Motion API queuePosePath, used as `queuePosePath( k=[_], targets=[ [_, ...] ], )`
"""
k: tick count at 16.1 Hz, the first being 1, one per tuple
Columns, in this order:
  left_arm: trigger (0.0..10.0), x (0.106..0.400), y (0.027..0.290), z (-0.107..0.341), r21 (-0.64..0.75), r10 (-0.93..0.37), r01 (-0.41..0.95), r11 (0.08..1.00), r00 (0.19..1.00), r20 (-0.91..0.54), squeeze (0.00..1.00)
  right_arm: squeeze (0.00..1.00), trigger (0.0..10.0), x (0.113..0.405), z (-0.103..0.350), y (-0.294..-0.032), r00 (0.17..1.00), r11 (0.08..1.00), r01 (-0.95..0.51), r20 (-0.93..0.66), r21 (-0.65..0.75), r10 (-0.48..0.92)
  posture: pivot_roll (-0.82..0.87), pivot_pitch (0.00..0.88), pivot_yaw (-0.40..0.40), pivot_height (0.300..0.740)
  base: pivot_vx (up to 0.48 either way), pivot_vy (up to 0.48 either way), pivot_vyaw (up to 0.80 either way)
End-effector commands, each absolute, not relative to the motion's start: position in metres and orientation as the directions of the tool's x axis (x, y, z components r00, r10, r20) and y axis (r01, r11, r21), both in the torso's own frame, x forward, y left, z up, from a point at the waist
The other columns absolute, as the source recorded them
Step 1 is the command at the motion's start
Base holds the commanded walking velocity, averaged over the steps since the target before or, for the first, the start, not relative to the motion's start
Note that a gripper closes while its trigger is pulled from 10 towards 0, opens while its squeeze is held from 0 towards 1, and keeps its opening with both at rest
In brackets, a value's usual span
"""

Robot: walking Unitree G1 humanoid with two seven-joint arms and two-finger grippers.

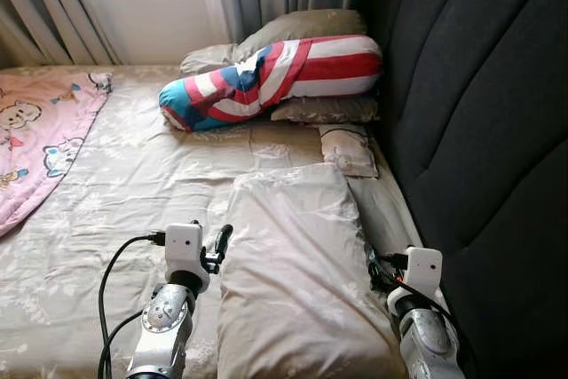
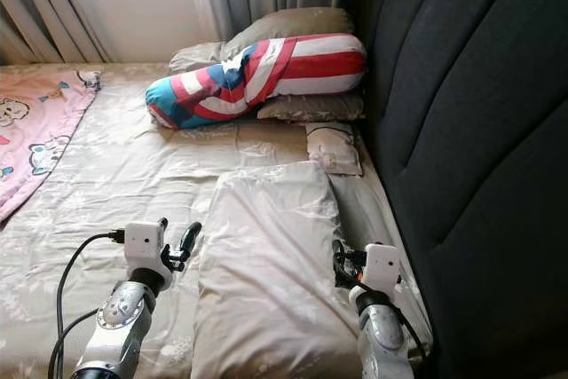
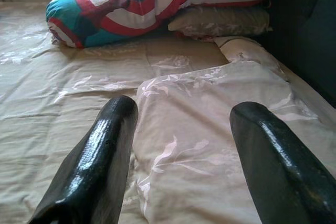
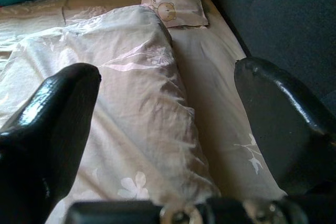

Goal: Clean up the room

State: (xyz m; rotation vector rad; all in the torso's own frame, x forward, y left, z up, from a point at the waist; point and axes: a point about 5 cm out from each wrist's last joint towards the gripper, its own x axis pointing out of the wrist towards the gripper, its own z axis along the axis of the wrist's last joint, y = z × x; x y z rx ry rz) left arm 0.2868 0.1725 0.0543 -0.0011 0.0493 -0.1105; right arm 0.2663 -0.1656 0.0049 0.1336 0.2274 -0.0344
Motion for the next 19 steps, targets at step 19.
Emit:
queuePosePath(
  k=[19],
  targets=[
    [10.0,0.2886,0.1713,0.056,-0.027,-0.113,0.112,0.993,0.993,-0.044,0.0,0.0,10.0,0.2668,0.0059,-0.166,0.975,0.988,0.063,-0.22,0.14,-0.031,-0.06,0.023,0.002,0.74,0.0,0.0,0.0]
  ],
)
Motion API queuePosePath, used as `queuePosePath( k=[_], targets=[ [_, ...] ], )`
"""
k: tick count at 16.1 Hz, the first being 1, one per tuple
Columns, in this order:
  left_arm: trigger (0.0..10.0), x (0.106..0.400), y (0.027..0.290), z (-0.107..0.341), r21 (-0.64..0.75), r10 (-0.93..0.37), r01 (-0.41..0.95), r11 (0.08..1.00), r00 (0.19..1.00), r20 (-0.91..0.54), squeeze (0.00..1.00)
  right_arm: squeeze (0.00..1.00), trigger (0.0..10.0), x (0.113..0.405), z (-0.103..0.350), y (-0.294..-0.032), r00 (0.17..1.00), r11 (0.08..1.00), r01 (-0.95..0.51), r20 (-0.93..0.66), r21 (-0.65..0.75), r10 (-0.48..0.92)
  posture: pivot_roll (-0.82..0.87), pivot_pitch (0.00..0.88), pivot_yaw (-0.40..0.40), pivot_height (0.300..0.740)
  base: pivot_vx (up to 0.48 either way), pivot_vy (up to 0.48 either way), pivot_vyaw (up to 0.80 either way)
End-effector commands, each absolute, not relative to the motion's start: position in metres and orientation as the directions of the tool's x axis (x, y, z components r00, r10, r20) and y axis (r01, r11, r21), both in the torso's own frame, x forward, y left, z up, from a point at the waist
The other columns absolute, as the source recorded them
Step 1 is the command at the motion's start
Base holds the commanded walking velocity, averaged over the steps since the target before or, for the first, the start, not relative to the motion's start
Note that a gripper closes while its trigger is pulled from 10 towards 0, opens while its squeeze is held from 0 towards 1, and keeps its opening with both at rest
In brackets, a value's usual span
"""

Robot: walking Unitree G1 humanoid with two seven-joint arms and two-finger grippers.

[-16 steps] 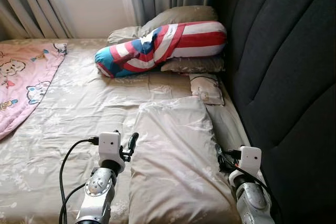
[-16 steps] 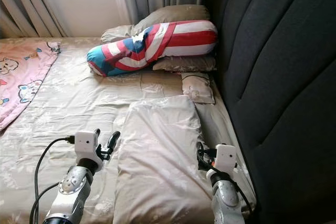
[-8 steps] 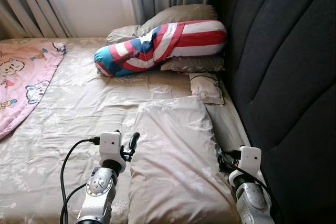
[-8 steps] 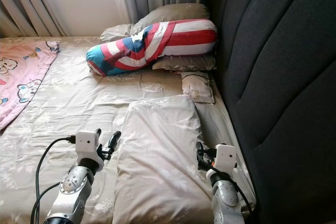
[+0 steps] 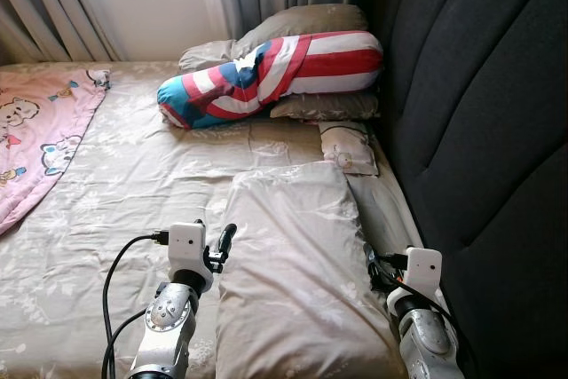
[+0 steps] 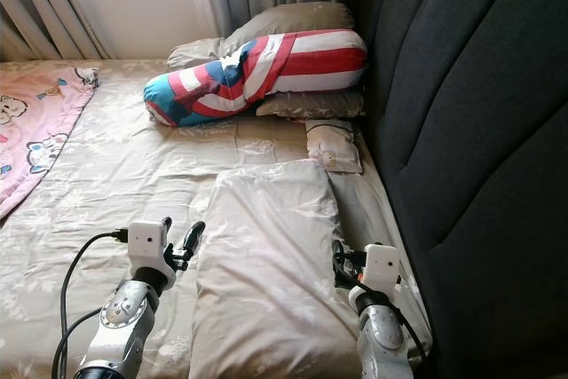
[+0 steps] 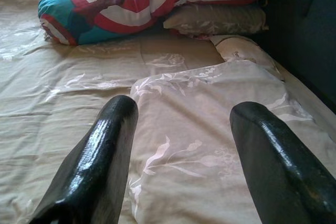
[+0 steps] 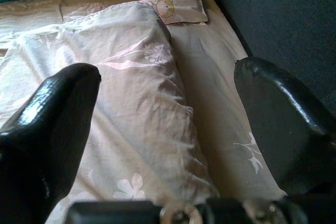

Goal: Clean up the room

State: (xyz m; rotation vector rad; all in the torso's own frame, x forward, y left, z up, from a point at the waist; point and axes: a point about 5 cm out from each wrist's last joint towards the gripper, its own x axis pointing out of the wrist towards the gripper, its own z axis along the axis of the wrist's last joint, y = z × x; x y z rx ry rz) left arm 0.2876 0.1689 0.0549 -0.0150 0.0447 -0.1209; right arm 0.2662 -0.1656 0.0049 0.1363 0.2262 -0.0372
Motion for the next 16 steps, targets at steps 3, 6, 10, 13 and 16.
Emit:
queuePosePath(
  k=[3,6,10,13,16],
  targets=[
    [10.0,0.289,0.1718,0.0563,-0.028,-0.115,0.114,0.993,0.992,-0.044,0.0,0.0,10.0,0.2665,0.0056,-0.1657,0.975,0.988,0.063,-0.222,0.14,-0.031,-0.06,0.025,0.003,0.74,0.0,0.0,0.0],
    [10.0,0.2891,0.1714,0.056,-0.028,-0.118,0.117,0.993,0.992,-0.044,0.0,0.0,10.0,0.2666,0.0068,-0.1662,0.977,0.988,0.066,-0.21,0.143,-0.035,-0.06,0.024,0.004,0.74,0.0,0.0,0.0],
    [10.0,0.2888,0.1713,0.0557,-0.028,-0.116,0.114,0.993,0.992,-0.044,0.0,0.0,10.0,0.2667,0.0074,-0.1664,0.978,0.988,0.066,-0.206,0.142,-0.035,-0.06,0.018,0.003,0.74,0.0,0.0,0.0],
    [10.0,0.289,0.171,0.0558,-0.03,-0.116,0.114,0.993,0.992,-0.042,0.0,0.0,10.0,0.2669,0.0075,-0.1664,0.978,0.988,0.068,-0.207,0.139,-0.038,-0.06,0.016,0.003,0.74,0.0,0.0,0.0],
    [10.0,0.289,0.1703,0.0556,-0.032,-0.118,0.117,0.993,0.992,-0.042,0.0,0.0,10.0,0.2674,0.0064,-0.1666,0.975,0.99,0.063,-0.222,0.129,-0.034,-0.07,0.011,0.003,0.74,0.0,0.0,0.0]
  ],
)
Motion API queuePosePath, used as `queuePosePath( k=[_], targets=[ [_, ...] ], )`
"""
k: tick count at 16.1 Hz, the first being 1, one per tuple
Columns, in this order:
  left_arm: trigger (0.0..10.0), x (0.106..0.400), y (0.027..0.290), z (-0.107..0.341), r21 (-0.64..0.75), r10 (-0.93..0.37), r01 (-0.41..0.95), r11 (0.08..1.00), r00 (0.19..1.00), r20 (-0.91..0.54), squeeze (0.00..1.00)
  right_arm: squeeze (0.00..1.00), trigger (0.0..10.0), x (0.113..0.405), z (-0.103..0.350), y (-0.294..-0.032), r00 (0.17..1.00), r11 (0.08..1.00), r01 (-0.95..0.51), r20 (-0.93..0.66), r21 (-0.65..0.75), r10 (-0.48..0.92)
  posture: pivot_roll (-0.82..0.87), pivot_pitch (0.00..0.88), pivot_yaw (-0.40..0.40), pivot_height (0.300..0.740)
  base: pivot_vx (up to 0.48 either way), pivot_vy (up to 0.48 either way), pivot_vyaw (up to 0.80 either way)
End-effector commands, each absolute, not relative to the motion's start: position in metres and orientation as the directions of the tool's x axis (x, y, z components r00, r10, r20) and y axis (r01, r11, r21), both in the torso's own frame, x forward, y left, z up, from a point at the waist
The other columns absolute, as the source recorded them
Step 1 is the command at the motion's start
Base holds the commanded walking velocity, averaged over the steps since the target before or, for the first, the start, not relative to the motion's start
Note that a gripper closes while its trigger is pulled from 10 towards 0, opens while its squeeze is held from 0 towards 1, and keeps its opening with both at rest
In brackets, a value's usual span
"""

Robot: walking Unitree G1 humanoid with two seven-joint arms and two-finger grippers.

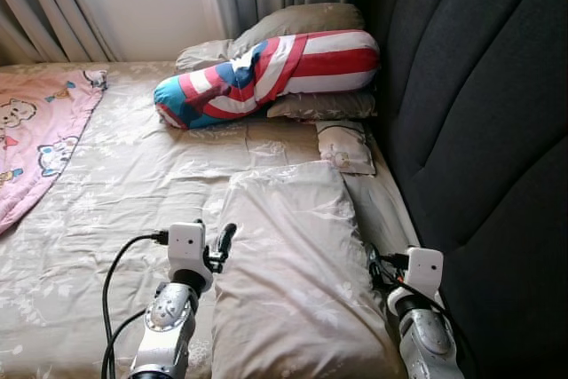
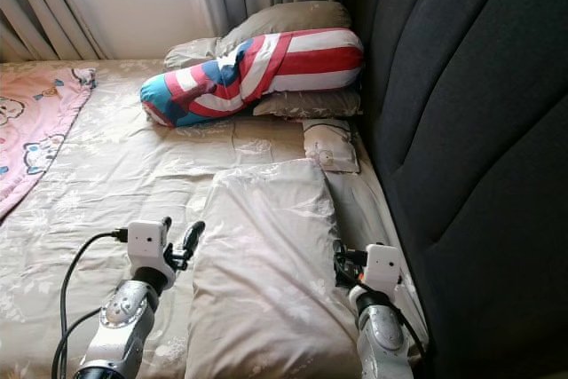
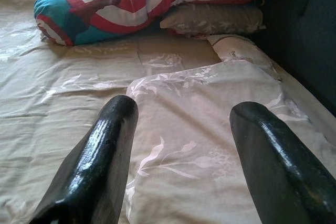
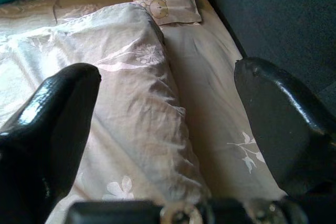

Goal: Clean up the room

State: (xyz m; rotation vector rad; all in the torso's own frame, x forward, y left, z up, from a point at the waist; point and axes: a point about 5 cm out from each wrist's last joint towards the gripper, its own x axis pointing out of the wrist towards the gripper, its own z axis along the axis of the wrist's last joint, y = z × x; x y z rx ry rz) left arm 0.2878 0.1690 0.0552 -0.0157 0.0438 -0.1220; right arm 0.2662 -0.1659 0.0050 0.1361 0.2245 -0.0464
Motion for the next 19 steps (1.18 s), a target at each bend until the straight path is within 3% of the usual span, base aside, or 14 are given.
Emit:
queuePosePath(
  k=[1,19],
  targets=[
    [10.0,0.2891,0.1701,0.0556,-0.032,-0.119,0.118,0.993,0.992,-0.042,0.0,0.0,10.0,0.2681,0.0056,-0.1664,0.972,0.991,0.06,-0.235,0.122,-0.03,-0.07,0.011,0.003,0.74,0.0,0.0,0.0],
    [10.0,0.2893,0.1692,0.0552,-0.032,-0.124,0.123,0.992,0.991,-0.046,0.0,0.0,10.0,0.2667,0.0044,-0.166,0.971,0.991,0.066,-0.235,0.12,-0.036,-0.06,0.014,0.003,0.708,0.0,0.0,0.0]
  ],
)
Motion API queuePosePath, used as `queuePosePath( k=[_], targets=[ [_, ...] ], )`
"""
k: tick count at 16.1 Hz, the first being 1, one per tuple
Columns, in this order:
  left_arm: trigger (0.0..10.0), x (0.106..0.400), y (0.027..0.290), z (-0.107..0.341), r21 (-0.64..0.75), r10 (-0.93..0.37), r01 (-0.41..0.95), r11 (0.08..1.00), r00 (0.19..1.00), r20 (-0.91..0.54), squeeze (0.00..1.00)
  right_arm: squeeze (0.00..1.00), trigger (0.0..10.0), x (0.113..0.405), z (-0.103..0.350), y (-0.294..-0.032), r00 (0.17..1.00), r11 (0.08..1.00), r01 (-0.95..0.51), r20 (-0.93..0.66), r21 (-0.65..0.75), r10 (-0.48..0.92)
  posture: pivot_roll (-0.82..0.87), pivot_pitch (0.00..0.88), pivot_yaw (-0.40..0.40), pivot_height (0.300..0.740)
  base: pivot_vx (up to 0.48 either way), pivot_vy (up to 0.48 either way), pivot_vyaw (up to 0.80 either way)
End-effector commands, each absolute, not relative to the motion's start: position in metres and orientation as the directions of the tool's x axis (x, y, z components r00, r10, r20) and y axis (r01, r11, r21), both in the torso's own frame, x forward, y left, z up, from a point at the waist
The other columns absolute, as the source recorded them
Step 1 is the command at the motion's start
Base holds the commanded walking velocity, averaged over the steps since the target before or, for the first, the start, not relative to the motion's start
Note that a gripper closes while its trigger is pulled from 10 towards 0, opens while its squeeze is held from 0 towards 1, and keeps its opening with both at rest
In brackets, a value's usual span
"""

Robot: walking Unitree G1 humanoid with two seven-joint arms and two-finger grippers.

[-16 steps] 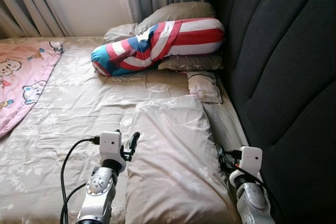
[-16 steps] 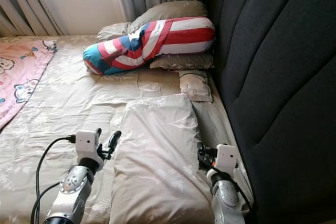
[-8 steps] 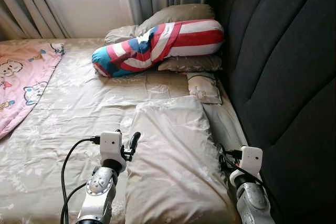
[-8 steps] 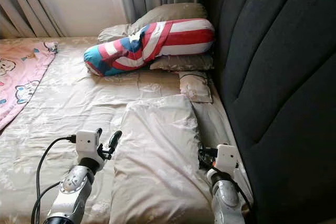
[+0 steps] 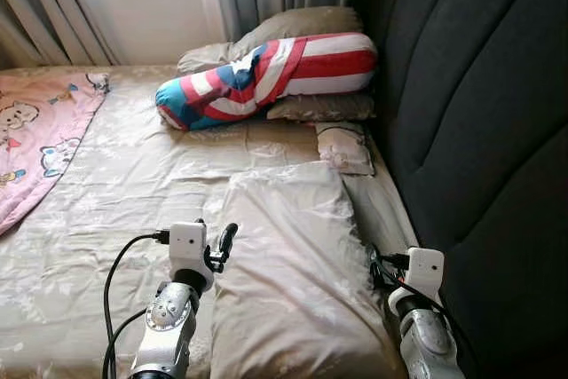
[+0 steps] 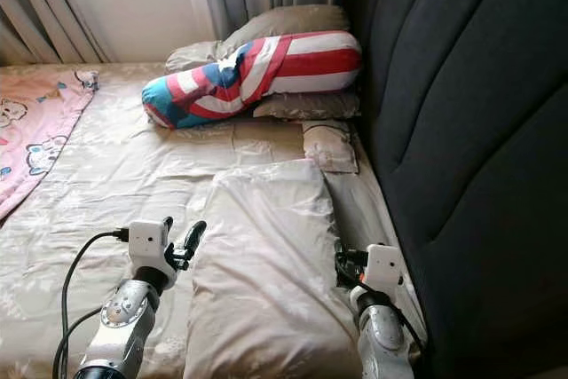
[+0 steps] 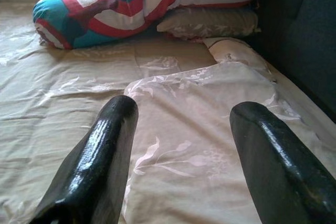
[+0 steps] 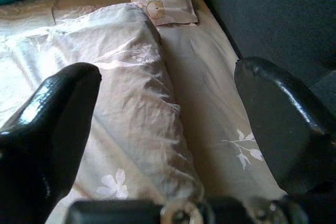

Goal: Clean up the room

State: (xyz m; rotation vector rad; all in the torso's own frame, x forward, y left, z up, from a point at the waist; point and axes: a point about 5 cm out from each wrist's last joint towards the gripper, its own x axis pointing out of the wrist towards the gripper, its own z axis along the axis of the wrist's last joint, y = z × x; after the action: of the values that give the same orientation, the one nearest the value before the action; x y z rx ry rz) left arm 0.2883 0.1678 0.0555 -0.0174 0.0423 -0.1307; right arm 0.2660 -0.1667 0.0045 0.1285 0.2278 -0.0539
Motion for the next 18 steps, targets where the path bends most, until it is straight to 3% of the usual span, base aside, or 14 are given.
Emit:
queuePosePath(
  k=[1,3,18],
  targets=[
    [10.0,0.2891,0.1692,0.0549,-0.032,-0.123,0.122,0.992,0.991,-0.047,0.0,0.0,10.0,0.2667,0.0033,-0.1654,0.969,0.991,0.065,-0.245,0.12,-0.034,-0.06,0.014,0.002,0.708,0.0,0.0,0.0],
    [10.0,0.2887,0.1694,0.0545,-0.031,-0.122,0.121,0.992,0.991,-0.049,0.0,0.0,10.0,0.2666,0.0032,-0.1652,0.969,0.991,0.065,-0.245,0.114,-0.035,-0.07,0.016,0.002,0.688,0.0,0.0,0.0],
    [10.0,0.2893,0.17,0.0541,-0.029,-0.116,0.115,0.993,0.992,-0.05,0.0,0.0,10.0,0.2663,0.0051,-0.1675,0.973,0.99,0.085,-0.224,0.114,-0.058,-0.06,0.016,0.001,0.665,0.0,0.0,0.0]
  ],
)
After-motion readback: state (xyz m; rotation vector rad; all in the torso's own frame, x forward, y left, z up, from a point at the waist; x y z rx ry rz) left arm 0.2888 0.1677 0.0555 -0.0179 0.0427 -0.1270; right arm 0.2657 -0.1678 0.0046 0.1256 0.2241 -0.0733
